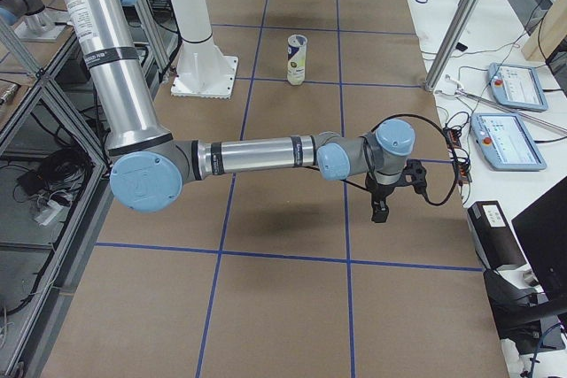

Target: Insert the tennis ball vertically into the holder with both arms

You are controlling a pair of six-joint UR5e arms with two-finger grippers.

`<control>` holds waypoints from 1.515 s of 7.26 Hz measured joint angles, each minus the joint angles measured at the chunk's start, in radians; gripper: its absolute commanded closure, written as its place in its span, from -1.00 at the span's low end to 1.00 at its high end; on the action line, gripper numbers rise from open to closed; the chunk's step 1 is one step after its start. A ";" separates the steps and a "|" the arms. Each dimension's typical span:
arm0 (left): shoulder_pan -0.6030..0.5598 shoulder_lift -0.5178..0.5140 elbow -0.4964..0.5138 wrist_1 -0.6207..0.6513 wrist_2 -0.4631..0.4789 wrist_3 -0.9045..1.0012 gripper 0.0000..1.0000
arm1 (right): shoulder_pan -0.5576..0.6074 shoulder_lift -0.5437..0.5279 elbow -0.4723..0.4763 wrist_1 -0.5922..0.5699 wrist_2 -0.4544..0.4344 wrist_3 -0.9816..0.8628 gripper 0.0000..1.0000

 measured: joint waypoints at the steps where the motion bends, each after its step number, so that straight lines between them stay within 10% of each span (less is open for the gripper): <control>1: -0.012 0.002 -0.091 0.158 0.000 0.006 -1.00 | 0.003 -0.013 0.003 0.001 0.002 -0.002 -0.98; 8: -0.043 0.112 -0.270 0.292 0.185 0.338 -1.00 | 0.003 -0.154 0.142 0.016 0.001 0.010 -0.99; 11: -0.042 0.158 -0.246 0.288 0.127 0.378 -1.00 | 0.004 -0.174 0.167 0.014 -0.003 0.012 -0.99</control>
